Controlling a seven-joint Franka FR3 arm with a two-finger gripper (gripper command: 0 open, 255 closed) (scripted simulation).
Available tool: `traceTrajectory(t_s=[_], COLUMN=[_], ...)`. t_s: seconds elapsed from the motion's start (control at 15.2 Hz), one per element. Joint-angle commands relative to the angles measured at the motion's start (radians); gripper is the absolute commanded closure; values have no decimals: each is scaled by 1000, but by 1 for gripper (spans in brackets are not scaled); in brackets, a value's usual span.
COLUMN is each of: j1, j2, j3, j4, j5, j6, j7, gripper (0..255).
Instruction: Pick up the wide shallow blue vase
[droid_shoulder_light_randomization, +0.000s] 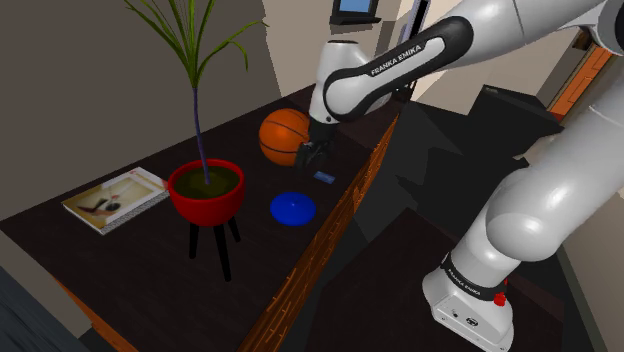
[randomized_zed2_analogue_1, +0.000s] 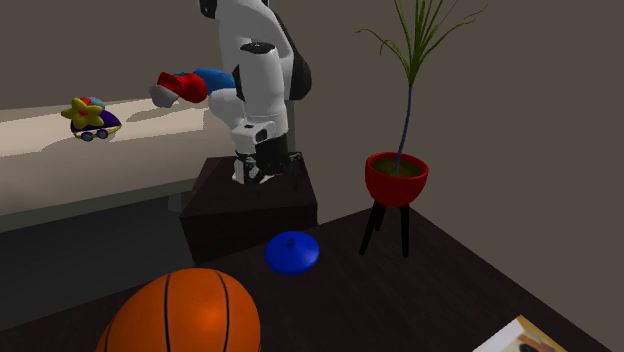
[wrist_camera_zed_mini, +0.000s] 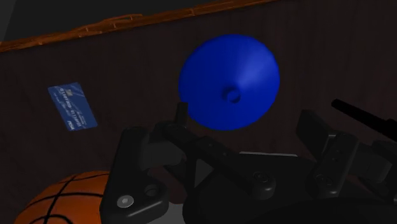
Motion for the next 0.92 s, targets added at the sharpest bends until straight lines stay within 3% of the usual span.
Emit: traceTrajectory(t_s=[0.0, 0.33, 0.86], j1=[3, 14, 22], j2=[86, 291, 393], j3=[8, 16, 9], j4=[20, 110, 113], j5=[-10, -51, -74], j6=[65, 173, 270], j7=[5, 26, 39], gripper=[0, 0, 0])
